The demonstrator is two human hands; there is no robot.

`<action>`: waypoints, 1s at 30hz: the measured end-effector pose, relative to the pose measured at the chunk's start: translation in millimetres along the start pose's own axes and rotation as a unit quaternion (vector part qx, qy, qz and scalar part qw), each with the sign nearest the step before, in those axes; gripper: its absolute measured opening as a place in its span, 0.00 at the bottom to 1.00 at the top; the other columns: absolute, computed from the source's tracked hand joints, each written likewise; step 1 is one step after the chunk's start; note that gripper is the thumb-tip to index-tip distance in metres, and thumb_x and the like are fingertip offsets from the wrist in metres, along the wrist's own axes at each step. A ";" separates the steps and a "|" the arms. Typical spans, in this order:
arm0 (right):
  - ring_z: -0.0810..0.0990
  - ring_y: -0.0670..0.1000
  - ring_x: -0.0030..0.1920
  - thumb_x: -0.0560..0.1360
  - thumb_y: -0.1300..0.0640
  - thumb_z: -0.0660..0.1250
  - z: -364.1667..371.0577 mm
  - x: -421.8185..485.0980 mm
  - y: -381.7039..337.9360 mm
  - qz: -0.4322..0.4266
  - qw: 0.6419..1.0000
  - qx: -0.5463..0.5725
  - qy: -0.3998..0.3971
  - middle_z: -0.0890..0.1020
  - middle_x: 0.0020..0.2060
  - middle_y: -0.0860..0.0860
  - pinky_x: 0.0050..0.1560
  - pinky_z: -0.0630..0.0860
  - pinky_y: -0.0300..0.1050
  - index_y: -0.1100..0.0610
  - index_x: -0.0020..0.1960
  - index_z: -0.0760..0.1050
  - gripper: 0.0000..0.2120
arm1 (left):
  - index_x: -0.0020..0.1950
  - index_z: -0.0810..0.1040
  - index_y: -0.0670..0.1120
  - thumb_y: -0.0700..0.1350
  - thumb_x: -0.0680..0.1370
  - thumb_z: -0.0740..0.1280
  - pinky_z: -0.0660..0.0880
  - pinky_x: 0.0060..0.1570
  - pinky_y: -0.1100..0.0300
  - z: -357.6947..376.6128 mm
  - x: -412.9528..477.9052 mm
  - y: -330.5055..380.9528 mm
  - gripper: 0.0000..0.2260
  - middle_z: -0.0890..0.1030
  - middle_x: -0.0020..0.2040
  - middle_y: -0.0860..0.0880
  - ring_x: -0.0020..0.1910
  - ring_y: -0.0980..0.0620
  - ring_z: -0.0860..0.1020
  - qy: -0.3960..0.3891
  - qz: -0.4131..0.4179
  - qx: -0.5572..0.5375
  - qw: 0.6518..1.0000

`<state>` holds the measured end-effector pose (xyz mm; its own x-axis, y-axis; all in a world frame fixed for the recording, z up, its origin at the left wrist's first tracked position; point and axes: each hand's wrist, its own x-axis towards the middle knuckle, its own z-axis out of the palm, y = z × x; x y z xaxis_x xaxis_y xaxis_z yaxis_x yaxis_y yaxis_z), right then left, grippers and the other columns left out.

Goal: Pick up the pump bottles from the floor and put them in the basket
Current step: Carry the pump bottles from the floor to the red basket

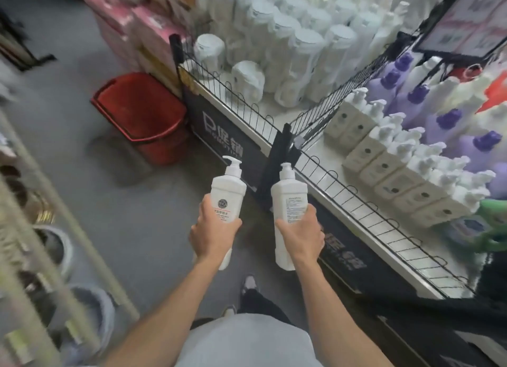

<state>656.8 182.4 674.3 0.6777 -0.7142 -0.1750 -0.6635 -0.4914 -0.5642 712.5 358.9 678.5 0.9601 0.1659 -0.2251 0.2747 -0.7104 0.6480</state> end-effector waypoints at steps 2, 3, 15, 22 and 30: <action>0.77 0.48 0.45 0.65 0.40 0.75 12.8 11.6 -21.1 -0.021 0.999 -0.010 -0.022 0.74 0.47 0.44 0.52 0.79 0.55 0.45 0.58 0.62 0.30 | 0.62 0.65 0.54 0.55 0.67 0.75 0.73 0.45 0.50 -7.5 17.6 -4.2 0.29 0.80 0.51 0.51 0.44 0.40 0.78 0.017 -0.029 -0.001 0.999; 0.77 0.49 0.45 0.64 0.39 0.75 19.5 18.2 -31.1 -0.033 0.999 -0.015 -0.034 0.74 0.48 0.44 0.52 0.79 0.55 0.45 0.58 0.62 0.30 | 0.64 0.65 0.53 0.55 0.67 0.75 0.73 0.46 0.50 -10.7 26.7 -5.6 0.30 0.80 0.52 0.51 0.45 0.40 0.78 0.026 -0.043 -0.004 0.999; 0.80 0.51 0.45 0.66 0.42 0.76 88.9 103.4 -145.4 -0.137 0.978 -0.051 -0.149 0.77 0.47 0.45 0.45 0.76 0.47 0.47 0.56 0.63 0.28 | 0.71 0.65 0.49 0.53 0.67 0.77 0.72 0.46 0.51 -40.3 142.9 -10.7 0.36 0.77 0.60 0.49 0.50 0.39 0.80 0.123 -0.156 -0.014 0.980; 0.80 0.52 0.44 0.66 0.45 0.76 136.7 140.6 -228.6 -0.185 0.963 -0.063 -0.186 0.79 0.46 0.47 0.44 0.72 0.46 0.48 0.55 0.64 0.26 | 0.67 0.66 0.50 0.54 0.66 0.75 0.67 0.42 0.54 -73.2 214.4 -16.4 0.33 0.78 0.56 0.51 0.47 0.41 0.79 0.162 -0.210 -0.042 0.963; 0.79 0.52 0.41 0.66 0.46 0.77 209.3 143.9 -337.8 -0.211 0.955 -0.068 -0.195 0.77 0.41 0.45 0.45 0.73 0.47 0.47 0.53 0.65 0.25 | 0.68 0.66 0.52 0.55 0.65 0.75 0.69 0.43 0.54 -135.5 307.3 -58.1 0.34 0.78 0.56 0.52 0.47 0.41 0.80 0.176 -0.235 -0.059 0.954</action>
<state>1044.8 349.9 670.9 0.9429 -0.2118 -0.2572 -0.3225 -0.7742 -0.5446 998.7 543.8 670.2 0.6816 0.6819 -0.2655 0.6631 -0.4222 0.6181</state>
